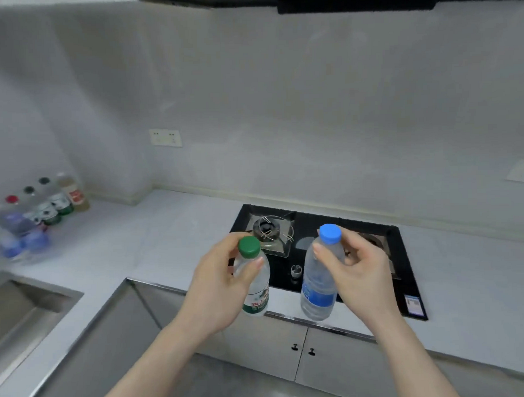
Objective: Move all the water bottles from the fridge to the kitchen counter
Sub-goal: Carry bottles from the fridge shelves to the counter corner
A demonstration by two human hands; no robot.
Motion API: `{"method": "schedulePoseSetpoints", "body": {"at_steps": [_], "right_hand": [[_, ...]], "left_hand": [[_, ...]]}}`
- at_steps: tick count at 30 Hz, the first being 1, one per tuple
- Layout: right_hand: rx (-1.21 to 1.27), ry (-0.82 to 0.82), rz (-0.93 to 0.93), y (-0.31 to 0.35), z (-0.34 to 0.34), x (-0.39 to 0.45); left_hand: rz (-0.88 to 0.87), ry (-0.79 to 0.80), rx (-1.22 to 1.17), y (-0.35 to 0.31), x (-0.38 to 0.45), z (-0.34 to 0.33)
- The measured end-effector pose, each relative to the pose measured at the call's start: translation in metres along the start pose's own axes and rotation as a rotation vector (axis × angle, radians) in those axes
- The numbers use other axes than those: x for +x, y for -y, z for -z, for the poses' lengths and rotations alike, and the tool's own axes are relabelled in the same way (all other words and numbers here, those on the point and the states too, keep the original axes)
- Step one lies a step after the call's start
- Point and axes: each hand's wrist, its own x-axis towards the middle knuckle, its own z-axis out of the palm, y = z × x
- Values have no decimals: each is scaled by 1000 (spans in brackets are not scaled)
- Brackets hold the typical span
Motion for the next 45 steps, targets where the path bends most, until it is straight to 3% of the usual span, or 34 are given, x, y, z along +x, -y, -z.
{"method": "schedulePoseSetpoints", "body": {"at_steps": [10,24,45], "right_hand": [[32,307,52,-8,-150,53],[214,668,41,-37,-314,185],[84,937,69,-77,-539,279]], "left_hand": [[215,-277,99,72,2,103],[387,-555,220,145,93,191],[564,-694,307,279,191,322]]}}
